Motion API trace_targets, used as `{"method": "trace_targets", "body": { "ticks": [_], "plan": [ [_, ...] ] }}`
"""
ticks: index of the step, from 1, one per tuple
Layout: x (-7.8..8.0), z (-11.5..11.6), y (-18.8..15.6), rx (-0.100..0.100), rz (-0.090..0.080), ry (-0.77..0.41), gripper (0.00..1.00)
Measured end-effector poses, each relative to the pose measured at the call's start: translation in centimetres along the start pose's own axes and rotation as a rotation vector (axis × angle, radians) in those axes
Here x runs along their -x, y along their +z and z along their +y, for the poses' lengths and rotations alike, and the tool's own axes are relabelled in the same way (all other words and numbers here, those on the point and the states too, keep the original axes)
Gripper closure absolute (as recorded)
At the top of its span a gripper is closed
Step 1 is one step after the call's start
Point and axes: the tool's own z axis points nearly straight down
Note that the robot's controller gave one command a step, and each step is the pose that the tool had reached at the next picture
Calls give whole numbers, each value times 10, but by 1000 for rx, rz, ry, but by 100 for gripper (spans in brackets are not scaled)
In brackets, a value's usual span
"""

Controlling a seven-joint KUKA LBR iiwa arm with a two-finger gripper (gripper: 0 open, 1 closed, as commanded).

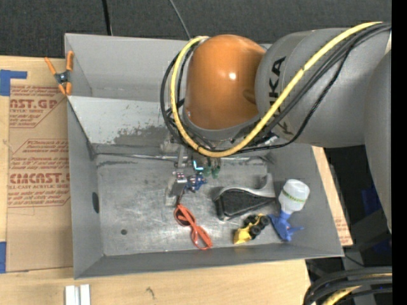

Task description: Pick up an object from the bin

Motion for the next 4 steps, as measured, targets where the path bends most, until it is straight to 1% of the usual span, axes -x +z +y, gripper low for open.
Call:
{"method": "trace_targets", "body": {
  "ticks": [1, 2, 3, 4],
  "plan": [
    [2, -1, -4, 1, -8, 1, 0],
    [2, -2, -3, 2, -9, -9, 0],
    [8, -43, 52, 0, -11, -240, 0],
    [9, -57, 67, -1, -4, -258, 0]
  ]
}}
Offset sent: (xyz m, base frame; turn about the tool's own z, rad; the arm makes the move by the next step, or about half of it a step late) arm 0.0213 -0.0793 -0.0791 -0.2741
